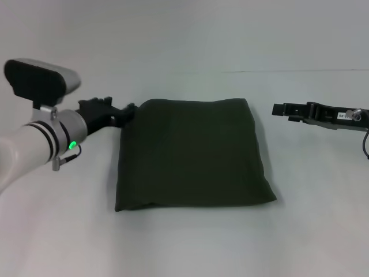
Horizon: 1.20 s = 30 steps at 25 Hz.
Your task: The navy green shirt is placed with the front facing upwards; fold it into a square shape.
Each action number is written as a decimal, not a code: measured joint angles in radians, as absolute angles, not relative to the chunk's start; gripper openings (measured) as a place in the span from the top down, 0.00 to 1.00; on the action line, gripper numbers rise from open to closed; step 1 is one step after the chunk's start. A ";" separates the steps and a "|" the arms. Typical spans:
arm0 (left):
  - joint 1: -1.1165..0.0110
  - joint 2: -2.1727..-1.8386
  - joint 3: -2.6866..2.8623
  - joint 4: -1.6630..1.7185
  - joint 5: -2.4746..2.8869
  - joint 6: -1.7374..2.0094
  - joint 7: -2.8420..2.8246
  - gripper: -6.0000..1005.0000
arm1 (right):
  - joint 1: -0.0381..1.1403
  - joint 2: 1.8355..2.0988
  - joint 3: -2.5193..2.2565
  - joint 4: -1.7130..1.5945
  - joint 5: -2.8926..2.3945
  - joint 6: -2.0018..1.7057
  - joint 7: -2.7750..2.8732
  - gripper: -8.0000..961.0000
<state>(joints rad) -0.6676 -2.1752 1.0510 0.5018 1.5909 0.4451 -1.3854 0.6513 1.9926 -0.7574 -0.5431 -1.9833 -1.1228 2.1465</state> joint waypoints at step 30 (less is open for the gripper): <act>-0.444 -2.167 0.705 0.746 1.526 1.268 -1.486 0.26 | 0.655 1.976 -0.715 -0.541 -2.142 -1.243 2.184 0.07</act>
<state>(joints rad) -0.4439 -2.1667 0.7050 0.7459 1.5259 1.2681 -1.4856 0.6554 1.9763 -0.7152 -0.5408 -2.1421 -1.2427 2.1842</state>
